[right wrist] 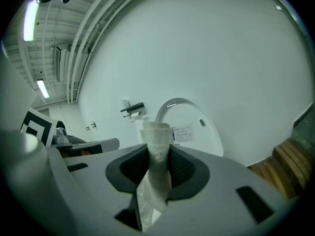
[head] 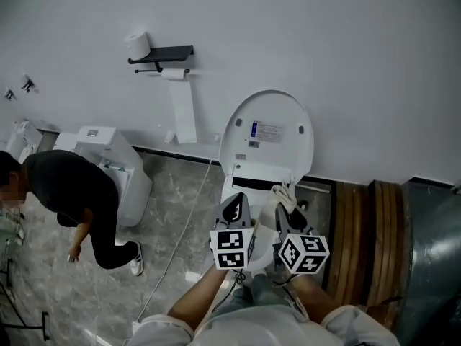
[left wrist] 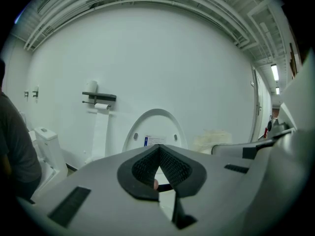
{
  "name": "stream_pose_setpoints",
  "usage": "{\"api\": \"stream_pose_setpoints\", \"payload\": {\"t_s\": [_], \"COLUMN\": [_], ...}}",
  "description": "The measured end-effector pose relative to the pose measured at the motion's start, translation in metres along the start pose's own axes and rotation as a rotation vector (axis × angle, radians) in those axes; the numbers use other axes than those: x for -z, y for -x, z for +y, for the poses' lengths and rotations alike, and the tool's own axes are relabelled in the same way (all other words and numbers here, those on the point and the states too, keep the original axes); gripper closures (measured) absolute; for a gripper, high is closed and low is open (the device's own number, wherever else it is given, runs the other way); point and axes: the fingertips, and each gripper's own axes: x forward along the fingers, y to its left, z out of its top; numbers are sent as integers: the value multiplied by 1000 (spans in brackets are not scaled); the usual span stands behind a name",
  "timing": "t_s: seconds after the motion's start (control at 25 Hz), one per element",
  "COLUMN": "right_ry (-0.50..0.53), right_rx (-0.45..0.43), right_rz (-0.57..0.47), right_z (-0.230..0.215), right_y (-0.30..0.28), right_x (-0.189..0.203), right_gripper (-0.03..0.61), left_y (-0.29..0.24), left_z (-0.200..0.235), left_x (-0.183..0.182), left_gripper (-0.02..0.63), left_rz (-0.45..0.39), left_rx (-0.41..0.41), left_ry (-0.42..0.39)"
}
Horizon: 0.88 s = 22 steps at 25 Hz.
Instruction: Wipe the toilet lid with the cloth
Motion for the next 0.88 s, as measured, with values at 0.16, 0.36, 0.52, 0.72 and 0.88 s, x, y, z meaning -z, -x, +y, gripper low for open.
{"api": "stream_pose_setpoints", "payload": {"t_s": [0.16, 0.36, 0.52, 0.72, 0.88], "right_ry": [10, 34, 82, 103, 147], "right_rx": [-12, -29, -51, -81, -66], "right_rz": [-57, -144, -197, -251, -255], "right_z": [-10, -21, -27, -28, -27], "right_y": [-39, -107, -165, -230, -277], "right_x": [-30, -73, -94, -111, -123], "right_gripper": [480, 480, 480, 480, 480], "left_y": [-40, -91, -129, -165, -177], "left_z": [12, 31, 40, 57, 73], "left_x": [-14, -25, -28, -37, -35], "left_gripper": [612, 613, 612, 613, 613], "left_rz": [-35, -74, -100, -116, -121], "left_rx": [4, 0, 5, 1, -39], "left_ry": [-25, -53, -75, -71, -29]}}
